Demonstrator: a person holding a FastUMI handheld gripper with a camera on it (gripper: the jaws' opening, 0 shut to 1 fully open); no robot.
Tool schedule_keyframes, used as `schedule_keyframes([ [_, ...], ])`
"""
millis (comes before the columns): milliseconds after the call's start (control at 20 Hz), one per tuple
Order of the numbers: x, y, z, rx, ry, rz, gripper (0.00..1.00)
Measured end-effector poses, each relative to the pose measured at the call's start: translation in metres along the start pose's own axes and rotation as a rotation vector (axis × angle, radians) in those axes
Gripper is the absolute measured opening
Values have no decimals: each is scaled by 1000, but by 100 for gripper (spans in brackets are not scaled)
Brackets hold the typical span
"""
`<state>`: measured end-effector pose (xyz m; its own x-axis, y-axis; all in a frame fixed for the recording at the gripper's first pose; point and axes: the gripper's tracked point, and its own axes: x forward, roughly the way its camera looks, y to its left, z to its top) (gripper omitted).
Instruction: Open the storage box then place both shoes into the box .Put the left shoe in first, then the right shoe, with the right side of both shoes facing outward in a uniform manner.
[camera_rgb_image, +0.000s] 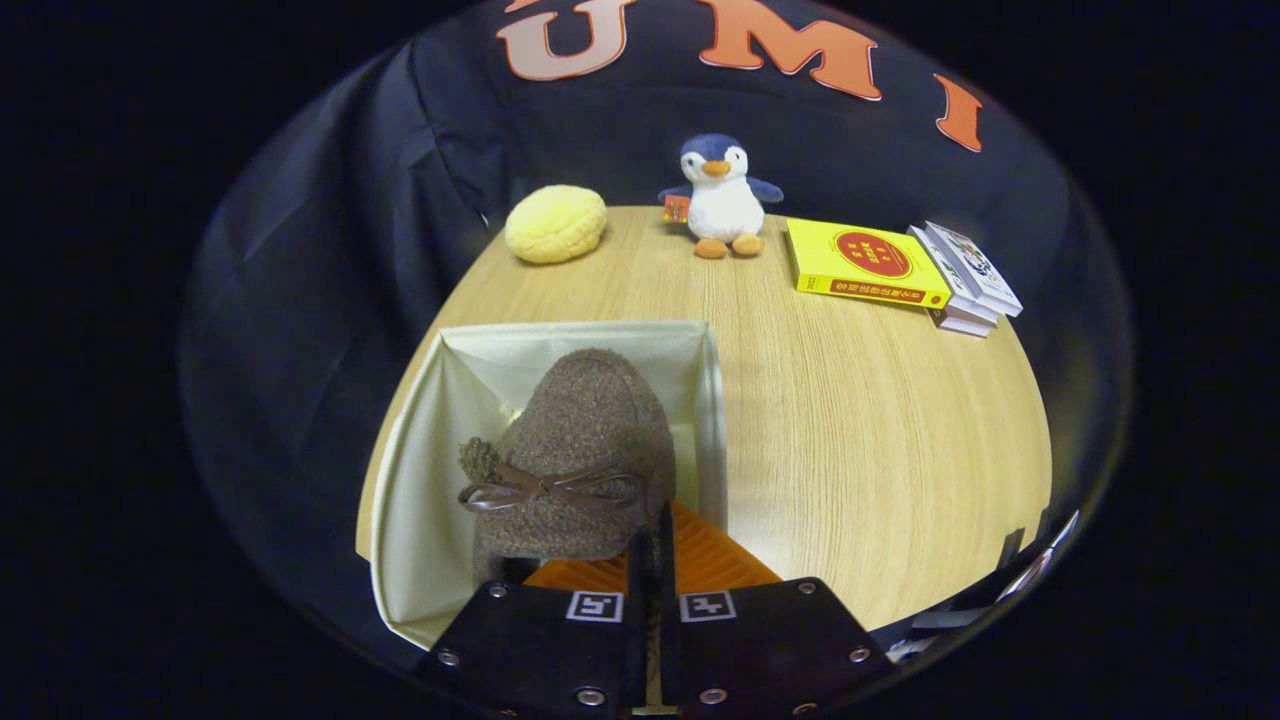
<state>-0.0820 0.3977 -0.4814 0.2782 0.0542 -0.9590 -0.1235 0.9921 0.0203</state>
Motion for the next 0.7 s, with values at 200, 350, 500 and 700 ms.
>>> schedule_keyframes([
  [200,-9,15,-10,0,23,62,28],
  [350,-26,12,-3,16,7,109,39],
  [500,-50,-2,20,21,-81,145,45],
  [700,-97,-38,57,8,-257,152,65],
])
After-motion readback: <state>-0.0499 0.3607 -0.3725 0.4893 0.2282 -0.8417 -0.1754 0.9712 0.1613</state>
